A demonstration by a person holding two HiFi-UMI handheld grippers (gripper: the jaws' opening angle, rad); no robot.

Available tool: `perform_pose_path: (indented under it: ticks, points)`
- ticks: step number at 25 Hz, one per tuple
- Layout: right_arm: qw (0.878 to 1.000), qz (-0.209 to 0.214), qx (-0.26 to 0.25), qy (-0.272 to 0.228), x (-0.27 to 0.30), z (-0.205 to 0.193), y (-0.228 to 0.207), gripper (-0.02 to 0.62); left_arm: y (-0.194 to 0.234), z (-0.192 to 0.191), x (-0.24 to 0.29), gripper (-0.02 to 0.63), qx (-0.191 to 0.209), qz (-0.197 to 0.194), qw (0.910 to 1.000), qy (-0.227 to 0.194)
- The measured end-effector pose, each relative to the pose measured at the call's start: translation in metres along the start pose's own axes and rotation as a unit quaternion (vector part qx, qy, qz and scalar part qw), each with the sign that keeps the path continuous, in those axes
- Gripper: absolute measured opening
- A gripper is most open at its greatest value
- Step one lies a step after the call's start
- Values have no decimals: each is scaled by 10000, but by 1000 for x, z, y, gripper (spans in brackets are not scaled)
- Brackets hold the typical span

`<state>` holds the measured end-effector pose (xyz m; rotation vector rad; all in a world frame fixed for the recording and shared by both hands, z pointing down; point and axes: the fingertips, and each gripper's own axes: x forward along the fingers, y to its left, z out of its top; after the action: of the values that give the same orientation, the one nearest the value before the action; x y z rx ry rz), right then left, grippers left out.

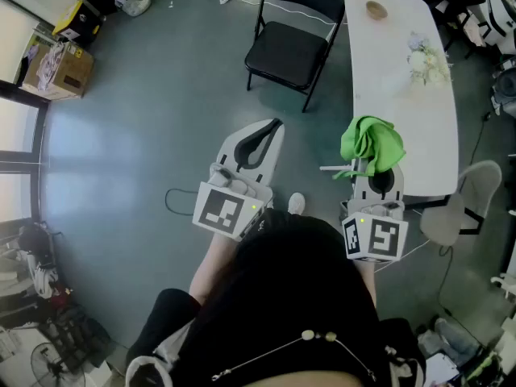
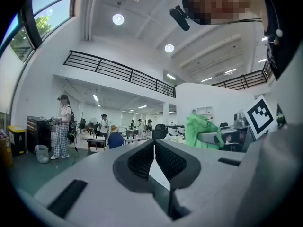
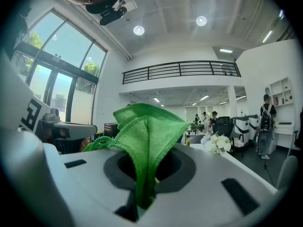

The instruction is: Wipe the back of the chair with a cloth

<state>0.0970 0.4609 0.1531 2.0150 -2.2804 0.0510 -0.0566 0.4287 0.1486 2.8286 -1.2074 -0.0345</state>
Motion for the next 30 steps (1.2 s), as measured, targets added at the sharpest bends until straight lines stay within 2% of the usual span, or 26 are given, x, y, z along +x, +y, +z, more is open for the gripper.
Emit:
perform_pose_path:
  ticks: [22,30]
  points:
    - [9999,-5,133,-32,-3,-1,-2,44,0,-2,-3,12,1,45,10000,-31]
    - [9999,90,134,-18,-3,-1,14,44,11,0,-12,12,-39,86,9999,-49]
